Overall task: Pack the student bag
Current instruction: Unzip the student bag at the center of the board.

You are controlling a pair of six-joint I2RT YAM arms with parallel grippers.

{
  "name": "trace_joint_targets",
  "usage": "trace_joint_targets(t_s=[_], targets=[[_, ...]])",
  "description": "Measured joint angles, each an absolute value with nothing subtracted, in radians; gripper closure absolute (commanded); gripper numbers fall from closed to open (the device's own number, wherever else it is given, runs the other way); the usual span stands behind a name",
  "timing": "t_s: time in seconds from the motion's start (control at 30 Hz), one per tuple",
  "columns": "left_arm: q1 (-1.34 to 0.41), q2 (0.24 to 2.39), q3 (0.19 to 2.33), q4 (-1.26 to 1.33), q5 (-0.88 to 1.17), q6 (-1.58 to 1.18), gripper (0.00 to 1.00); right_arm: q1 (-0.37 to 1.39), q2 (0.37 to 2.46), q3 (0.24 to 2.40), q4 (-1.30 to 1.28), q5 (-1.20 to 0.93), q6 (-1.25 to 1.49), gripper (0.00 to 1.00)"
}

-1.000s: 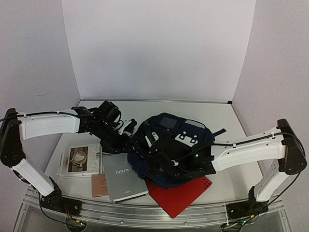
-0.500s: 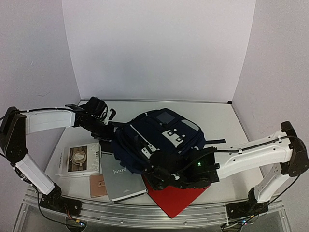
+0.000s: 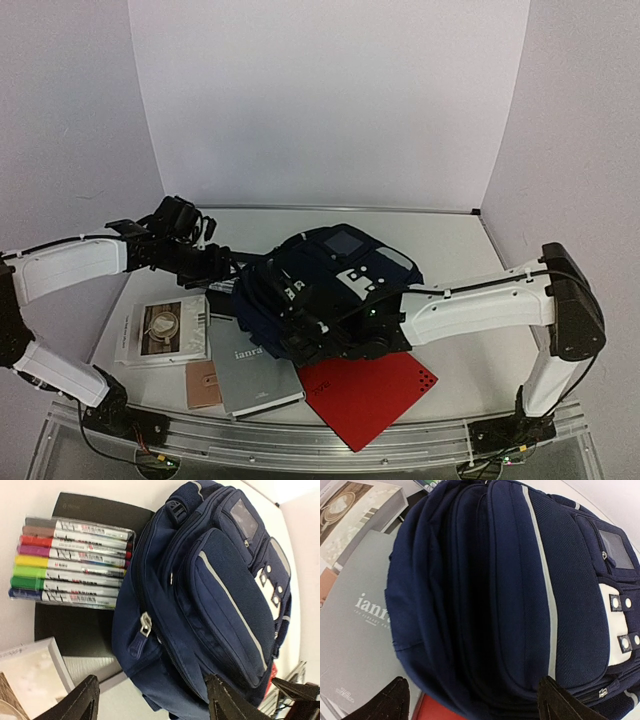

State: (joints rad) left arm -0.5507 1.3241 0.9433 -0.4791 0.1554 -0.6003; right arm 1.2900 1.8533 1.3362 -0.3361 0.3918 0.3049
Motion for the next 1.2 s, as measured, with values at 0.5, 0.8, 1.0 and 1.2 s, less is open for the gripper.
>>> trace_joint_targets(t_s=[0.5, 0.8, 1.0, 1.2], targets=[[-0.610, 1.185, 0.656, -0.252, 0.315, -0.990, 0.17, 1.241, 1.937, 1.435, -0.341, 0.410, 0.241, 1.00], [-0.646, 1.325, 0.660, -0.148, 0.321, -1.039, 0.32, 1.232, 1.836, 1.449, -0.367, 0.457, 0.319, 1.00], [-0.654, 1.400, 0.698, -0.112, 0.295, -1.048, 0.77, 1.229, 1.777, 1.449, -0.384, 0.548, 0.364, 1.00], [-0.646, 1.399, 0.738, -0.136, 0.259, -1.010, 1.00, 1.189, 1.702, 1.464, -0.447, 0.658, 0.395, 1.00]])
